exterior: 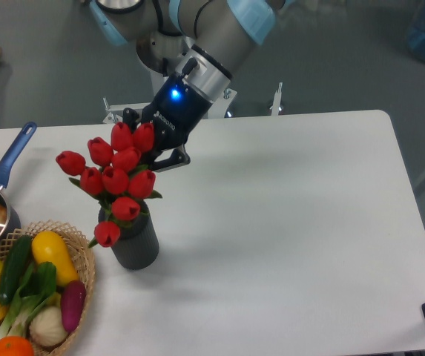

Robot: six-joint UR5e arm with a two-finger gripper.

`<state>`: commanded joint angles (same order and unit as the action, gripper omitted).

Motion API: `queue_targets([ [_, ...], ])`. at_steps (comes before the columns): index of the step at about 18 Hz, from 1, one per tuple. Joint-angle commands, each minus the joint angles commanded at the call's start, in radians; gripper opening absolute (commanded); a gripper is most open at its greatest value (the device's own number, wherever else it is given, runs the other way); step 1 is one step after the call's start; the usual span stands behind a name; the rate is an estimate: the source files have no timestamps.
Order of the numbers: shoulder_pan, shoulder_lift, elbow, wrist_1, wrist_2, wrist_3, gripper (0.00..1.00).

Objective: Pick up the flowers from the vase
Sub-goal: 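Lift the gripped tulips up out of the black vase, then carry the tulip bunch away from the vase and hold it aloft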

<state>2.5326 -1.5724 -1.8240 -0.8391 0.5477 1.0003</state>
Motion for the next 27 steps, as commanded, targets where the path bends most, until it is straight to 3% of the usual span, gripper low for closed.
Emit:
queue_targets([
  [9,0.055,0.083,0.038,-0.011,-0.031,-0.062,0.0],
  [13,0.097,0.087,0.043,-0.008,-0.02,-0.068,0.0],
  [15,0.151,0.083,0.048,0.002,-0.02,-0.057,0.0],
  [19,0.248,0.039,0.051,0.006,-0.003,-0.054,0.0],
  [24,0.311,-0.057,0.051,0.006,0.078,0.058,0.0],
  [27,0.348,-0.086,0.052,0.005,0.098,0.083,0.0],
])
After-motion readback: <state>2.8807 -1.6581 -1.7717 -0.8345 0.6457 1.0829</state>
